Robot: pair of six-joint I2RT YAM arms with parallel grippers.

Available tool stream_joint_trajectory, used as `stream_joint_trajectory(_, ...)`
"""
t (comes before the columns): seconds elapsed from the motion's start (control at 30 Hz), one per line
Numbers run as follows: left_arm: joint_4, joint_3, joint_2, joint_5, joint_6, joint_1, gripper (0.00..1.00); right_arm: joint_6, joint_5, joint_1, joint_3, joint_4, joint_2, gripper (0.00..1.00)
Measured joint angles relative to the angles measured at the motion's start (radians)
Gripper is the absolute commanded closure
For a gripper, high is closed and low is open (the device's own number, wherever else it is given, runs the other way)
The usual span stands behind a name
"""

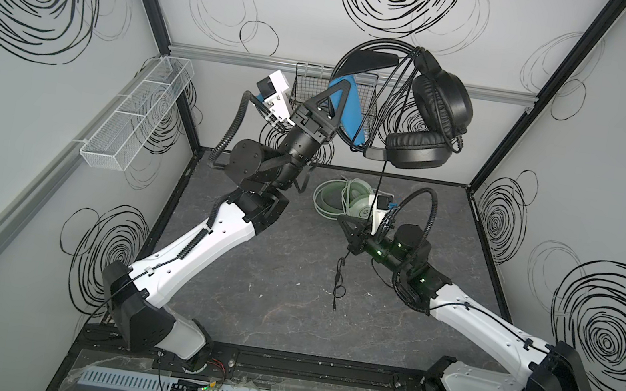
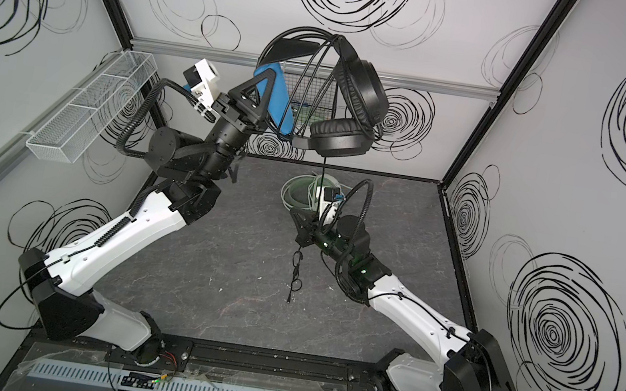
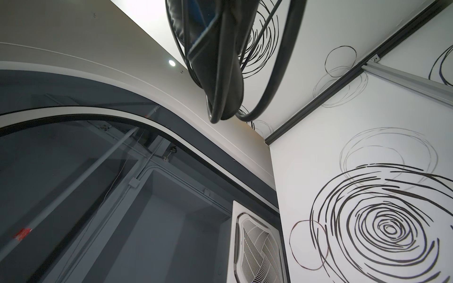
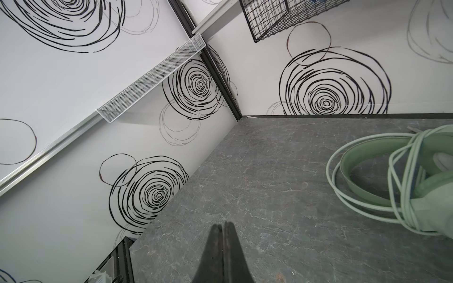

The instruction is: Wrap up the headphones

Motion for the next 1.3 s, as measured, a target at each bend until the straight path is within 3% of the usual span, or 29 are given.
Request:
stream_joint_trajectory(0.37, -0.054, 0.085, 0.047, -0.1, -0.013, -0.031, 1.0, 0.035, 0.045, -0.008, 0.154, -0.16, 0.087, 1.0)
stream_joint_trajectory(0.57, -0.05, 0.109, 0.095, -0.134, -0.037, -0.082, 1.0, 0.041, -0.002, -0.005, 0.187, -0.172, 0.121, 1.0)
stream_joint_trajectory(0.83, -0.085, 0.076, 0.109, -0.187, -0.031, -0.072, 1.0, -0.015, -0.063, 0.06, 0.237, -0.228, 0.142, 1.0)
stream_joint_trajectory(1.3, -0.365, -0.137, 0.016, -0.278, 0.277, 0.076, 1.0, -0.156, -0.101, 0.141, 0.325, -0.418, 0.09, 1.0)
